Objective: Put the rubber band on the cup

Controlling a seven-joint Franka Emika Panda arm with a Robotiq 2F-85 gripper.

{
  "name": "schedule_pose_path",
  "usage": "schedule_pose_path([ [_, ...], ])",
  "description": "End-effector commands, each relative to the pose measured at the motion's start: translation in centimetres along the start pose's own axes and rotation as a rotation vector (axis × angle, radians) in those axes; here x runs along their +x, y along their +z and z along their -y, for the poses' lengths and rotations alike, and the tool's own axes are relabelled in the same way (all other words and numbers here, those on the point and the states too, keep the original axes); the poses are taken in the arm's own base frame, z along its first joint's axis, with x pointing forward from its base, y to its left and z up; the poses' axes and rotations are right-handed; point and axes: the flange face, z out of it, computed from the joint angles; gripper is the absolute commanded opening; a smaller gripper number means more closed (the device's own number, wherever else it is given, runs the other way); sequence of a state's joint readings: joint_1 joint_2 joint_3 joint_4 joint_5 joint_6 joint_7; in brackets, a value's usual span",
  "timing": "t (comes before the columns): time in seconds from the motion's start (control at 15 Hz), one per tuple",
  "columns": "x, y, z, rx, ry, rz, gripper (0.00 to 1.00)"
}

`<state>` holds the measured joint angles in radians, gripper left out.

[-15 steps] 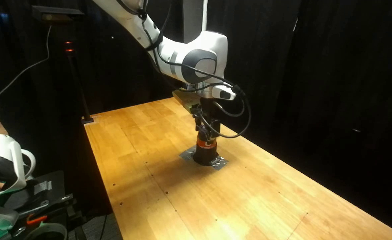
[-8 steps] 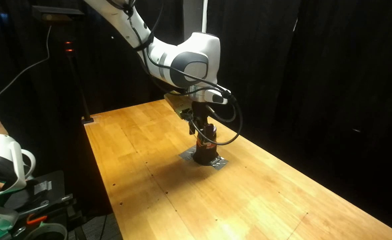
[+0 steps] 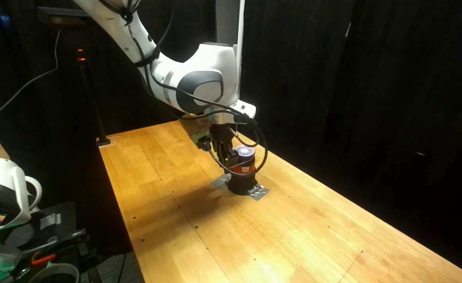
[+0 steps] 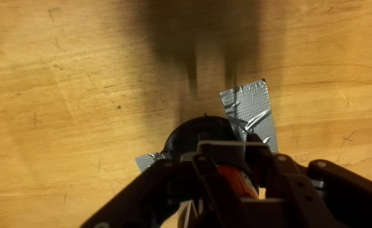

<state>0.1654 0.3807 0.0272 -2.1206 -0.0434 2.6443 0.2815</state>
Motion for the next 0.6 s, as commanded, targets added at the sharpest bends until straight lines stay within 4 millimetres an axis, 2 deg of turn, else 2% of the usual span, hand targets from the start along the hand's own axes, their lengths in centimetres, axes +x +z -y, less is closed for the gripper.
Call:
schedule_pose_path([
  [0.0, -3.4, -1.7, 0.4, -0.008, -0.005, -0.129, 0.05],
  [0.13, -4.3, -2.0, 0.4, -0.012, 0.001, -0.212, 0.0],
  [0.33, -4.9, -1.9, -0.2, -0.029, 0.03, -0.327, 0.03],
  [0.4, -4.9, -1.8, -0.4, -0.037, 0.038, -0.356, 0.04],
  [0.53, -3.5, -2.2, -1.2, -0.061, 0.058, -0.428, 0.03],
])
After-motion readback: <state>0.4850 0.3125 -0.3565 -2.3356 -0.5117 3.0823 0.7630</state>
